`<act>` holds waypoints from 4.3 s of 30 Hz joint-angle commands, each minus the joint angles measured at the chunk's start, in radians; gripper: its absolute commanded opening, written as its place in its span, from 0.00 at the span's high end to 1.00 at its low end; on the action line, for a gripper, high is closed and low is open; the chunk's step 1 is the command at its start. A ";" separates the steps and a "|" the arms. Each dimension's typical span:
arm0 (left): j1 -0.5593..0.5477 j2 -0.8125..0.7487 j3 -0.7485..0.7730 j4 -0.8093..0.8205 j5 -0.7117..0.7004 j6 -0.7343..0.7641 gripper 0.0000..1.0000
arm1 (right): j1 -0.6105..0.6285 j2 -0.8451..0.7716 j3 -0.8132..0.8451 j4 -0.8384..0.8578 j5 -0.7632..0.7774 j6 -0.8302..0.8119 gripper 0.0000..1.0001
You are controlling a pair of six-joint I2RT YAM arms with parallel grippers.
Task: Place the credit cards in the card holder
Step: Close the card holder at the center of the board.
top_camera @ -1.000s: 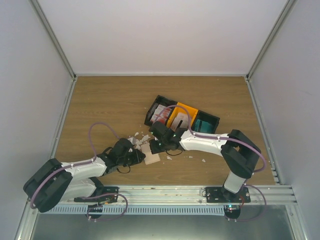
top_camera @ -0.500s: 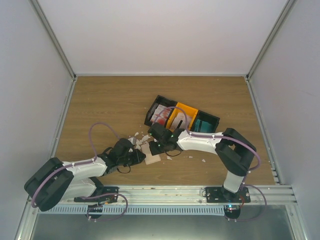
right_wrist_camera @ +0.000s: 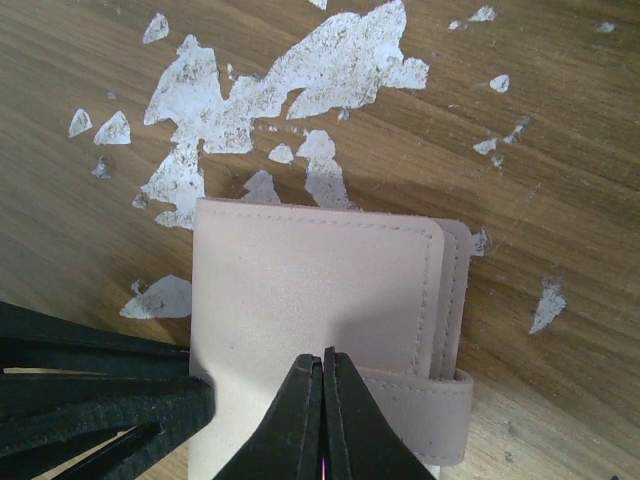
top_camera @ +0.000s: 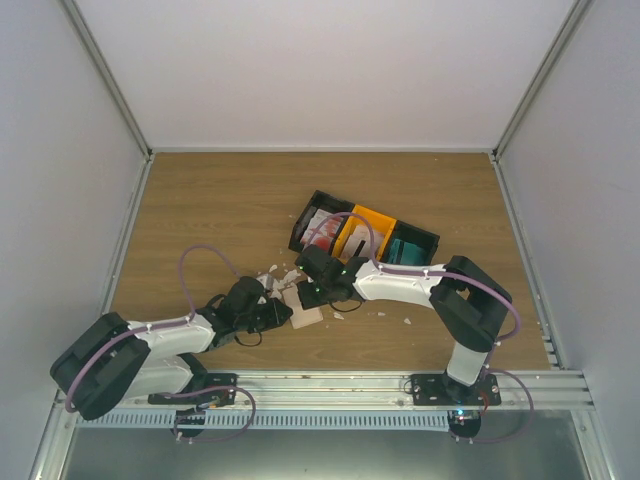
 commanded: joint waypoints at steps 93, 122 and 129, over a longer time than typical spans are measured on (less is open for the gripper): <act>0.002 0.064 -0.037 0.054 0.020 0.003 0.85 | -0.065 -0.132 -0.345 0.397 -0.339 0.151 1.00; -0.001 0.038 -0.027 0.043 0.036 0.014 0.85 | -0.073 -0.113 -0.397 0.484 -0.440 0.111 1.00; -0.001 -0.101 -0.002 -0.085 0.024 0.042 0.77 | -0.078 -0.158 -0.388 0.454 -0.371 0.115 1.00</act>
